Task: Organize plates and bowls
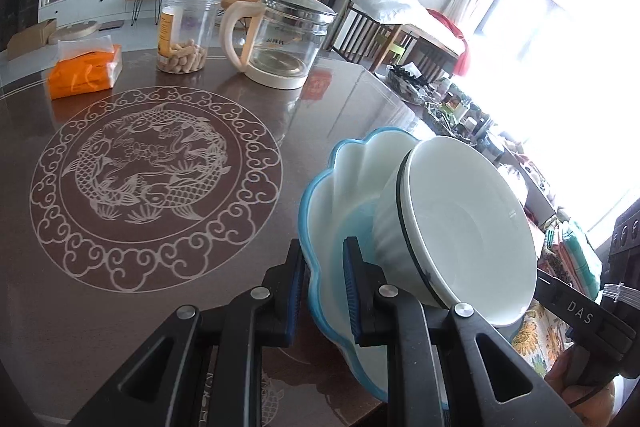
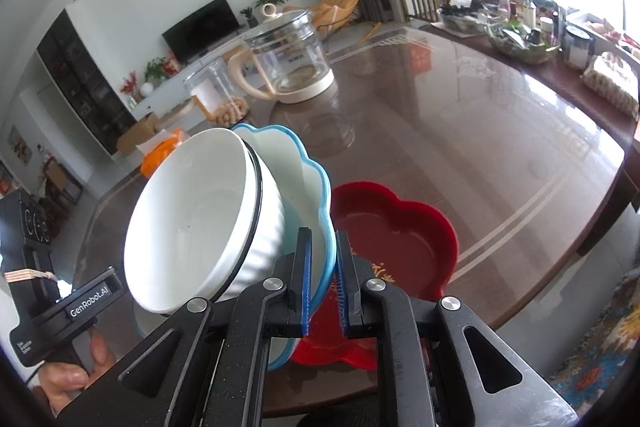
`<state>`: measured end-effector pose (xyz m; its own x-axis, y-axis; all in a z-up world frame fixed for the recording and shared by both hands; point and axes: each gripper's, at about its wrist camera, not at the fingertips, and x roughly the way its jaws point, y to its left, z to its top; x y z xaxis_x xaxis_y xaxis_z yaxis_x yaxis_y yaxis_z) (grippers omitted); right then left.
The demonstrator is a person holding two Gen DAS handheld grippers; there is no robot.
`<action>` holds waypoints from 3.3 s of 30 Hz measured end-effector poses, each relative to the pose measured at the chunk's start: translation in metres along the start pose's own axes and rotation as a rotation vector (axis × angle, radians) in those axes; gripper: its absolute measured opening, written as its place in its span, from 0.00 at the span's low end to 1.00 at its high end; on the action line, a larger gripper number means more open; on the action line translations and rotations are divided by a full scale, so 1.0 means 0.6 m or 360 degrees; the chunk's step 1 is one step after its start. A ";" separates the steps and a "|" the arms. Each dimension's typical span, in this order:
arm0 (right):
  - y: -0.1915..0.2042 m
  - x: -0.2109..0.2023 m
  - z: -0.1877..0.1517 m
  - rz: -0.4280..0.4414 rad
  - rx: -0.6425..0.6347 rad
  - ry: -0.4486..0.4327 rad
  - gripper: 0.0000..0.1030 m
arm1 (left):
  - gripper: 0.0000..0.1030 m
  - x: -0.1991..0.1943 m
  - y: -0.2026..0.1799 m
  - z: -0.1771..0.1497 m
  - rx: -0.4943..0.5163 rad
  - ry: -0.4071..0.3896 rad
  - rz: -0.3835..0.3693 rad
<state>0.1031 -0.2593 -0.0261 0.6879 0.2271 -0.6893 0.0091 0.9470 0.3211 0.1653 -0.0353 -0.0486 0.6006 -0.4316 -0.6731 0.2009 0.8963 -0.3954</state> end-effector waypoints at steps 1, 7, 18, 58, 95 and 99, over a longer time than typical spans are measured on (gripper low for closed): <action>-0.013 0.000 0.001 -0.0018 0.0024 -0.0001 0.12 | 0.18 0.011 -0.009 -0.002 0.0008 0.0017 -0.0007; -0.077 0.020 -0.010 -0.0085 0.0148 0.0030 0.12 | 0.18 0.064 -0.037 -0.022 0.0049 0.0120 0.0013; -0.111 0.046 -0.039 -0.0084 0.0196 0.0002 0.13 | 0.18 0.098 -0.043 -0.041 0.0149 0.0123 0.0096; 0.037 -0.201 -0.179 -0.0423 -0.0090 -0.0297 0.71 | 0.97 -0.188 -0.086 -0.111 0.0252 -0.0117 0.0626; 0.102 -0.316 -0.198 -0.0640 -0.0126 -0.0342 0.79 | 0.97 -0.280 -0.161 -0.153 0.0469 -0.0083 0.0572; 0.114 -0.306 -0.189 -0.0640 -0.0157 -0.0331 0.79 | 0.97 -0.268 -0.151 -0.151 0.0464 -0.0060 0.0566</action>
<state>-0.1050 -0.2107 0.0488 0.7750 -0.2038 -0.5983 0.2429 0.9699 -0.0157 -0.0193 -0.0562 0.0388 0.6981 -0.0931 -0.7099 0.1835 0.9816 0.0518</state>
